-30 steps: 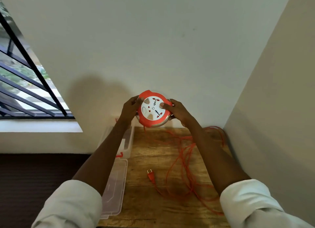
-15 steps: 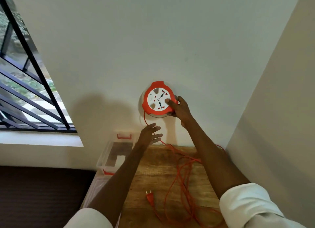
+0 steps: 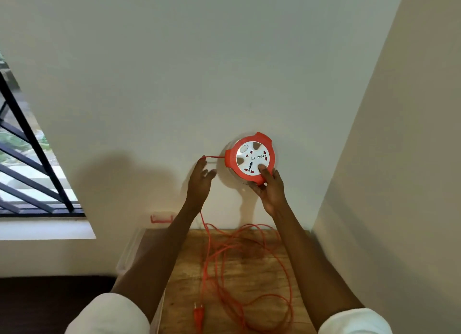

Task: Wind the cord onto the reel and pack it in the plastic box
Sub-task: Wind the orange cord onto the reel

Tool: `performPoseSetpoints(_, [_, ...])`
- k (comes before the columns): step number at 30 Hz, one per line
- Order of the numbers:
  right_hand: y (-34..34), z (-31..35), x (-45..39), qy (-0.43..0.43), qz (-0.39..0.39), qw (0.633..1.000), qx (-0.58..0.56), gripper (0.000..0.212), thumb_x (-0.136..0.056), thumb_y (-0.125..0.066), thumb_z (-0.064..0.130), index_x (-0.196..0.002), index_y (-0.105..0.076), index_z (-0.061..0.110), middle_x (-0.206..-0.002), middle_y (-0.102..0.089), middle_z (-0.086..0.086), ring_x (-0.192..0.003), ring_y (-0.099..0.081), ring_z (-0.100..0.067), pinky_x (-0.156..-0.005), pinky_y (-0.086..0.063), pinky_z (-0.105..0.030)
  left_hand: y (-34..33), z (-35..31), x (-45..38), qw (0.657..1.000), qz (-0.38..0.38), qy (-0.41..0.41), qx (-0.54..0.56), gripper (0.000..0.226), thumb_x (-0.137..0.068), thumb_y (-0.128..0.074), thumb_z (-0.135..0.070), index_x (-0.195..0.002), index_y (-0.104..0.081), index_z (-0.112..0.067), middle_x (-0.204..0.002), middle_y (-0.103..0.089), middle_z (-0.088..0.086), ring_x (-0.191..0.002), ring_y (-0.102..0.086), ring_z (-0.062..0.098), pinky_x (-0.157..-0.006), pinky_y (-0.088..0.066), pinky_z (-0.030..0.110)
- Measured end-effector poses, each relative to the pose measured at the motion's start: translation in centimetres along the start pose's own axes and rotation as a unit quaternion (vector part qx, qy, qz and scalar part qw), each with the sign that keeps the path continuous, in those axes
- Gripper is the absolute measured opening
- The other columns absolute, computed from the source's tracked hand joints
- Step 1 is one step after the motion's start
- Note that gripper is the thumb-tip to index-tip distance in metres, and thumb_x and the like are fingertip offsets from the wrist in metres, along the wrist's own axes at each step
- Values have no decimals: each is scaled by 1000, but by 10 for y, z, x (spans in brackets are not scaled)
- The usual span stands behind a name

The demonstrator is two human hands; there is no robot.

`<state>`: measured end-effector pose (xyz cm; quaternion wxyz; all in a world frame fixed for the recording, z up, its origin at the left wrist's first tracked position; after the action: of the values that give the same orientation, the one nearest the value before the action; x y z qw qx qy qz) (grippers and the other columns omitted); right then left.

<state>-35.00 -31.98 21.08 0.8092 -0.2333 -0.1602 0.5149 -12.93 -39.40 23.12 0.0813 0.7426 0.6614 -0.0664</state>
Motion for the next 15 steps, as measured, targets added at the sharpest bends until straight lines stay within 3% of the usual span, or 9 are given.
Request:
performPoseSetpoints(3, [2, -7, 6, -7, 14, 999, -29, 40, -92, -71, 22, -129, -59, 16, -124, -69, -11, -113, -67, -31, -93, -56, -51, -27, 11, 13, 989, 69, 27, 124, 67, -90, -70, -24, -149, -36, -22, -120, -68, 14, -105, -67, 28, -87, -53, 36])
performPoseSetpoints(5, [4, -11, 9, -6, 18, 1000, -23, 41, -92, -71, 21, -131, -58, 16, -123, -70, -10, -112, -68, -31, -92, -57, -51, -40, 14, 20, 985, 93, 22, 147, 49, -94, -66, -21, -139, -48, -17, -119, -69, 19, -102, -69, 36, -87, -58, 41])
performPoseSetpoints(7, [6, -14, 12, -4, 18, 1000, -6, 45, -91, -73, 22, -133, -58, 18, -123, -70, -8, -111, -68, -30, -88, -59, -49, -49, 8, 26, 984, 93, 11, 152, 31, -97, -63, -17, -128, -59, -16, -116, -72, 15, -101, -70, 36, -88, -59, 45])
performPoseSetpoints(11, [11, -20, 15, 18, 1, 994, 112, 52, -91, -73, 33, -137, -51, 22, -136, -61, -7, -119, -64, -28, -84, -60, -39, -55, 11, 32, 982, 77, 26, 170, 23, -93, -68, -23, -116, -65, -26, -106, -76, -4, -99, -72, 25, -82, -61, 38])
performPoseSetpoints(13, [16, -3, 15, 120, -32, 941, 316, 70, -90, -72, 41, -148, -35, 27, -151, -43, -4, -131, -50, -19, -92, -53, -30, -49, 21, 32, 984, 62, 43, 163, 25, -94, -68, -26, -118, -65, -23, -107, -76, -3, -100, -72, 23, -80, -61, 35])
performPoseSetpoints(14, [14, 10, 17, 202, -41, 872, 444, 77, -89, -73, 41, -151, -29, 28, -155, -37, -5, -133, -45, -17, -96, -48, -32, -46, 26, 31, 987, 55, 50, 140, 26, -94, -68, -28, -119, -65, -22, -107, -76, -1, -99, -72, 23, -78, -61, 32])
performPoseSetpoints(15, [8, 17, 21, 291, -26, 772, 564, 77, -88, -73, 37, -151, -30, 27, -154, -38, -8, -134, -45, -20, -99, -47, -36, -42, 31, 31, 990, 51, 58, 114, 23, -94, -67, -30, -116, -65, -21, -104, -75, 0, -98, -71, 24, -75, -60, 30])
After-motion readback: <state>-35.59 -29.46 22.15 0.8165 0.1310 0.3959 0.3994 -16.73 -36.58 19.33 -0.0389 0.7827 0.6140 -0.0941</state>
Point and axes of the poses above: each hand's wrist, its own x-axis away from the middle knuckle, its own y-axis out of the back of the hand, z = x × y, the point moved 8 cm from there along -x, towards the middle knuckle
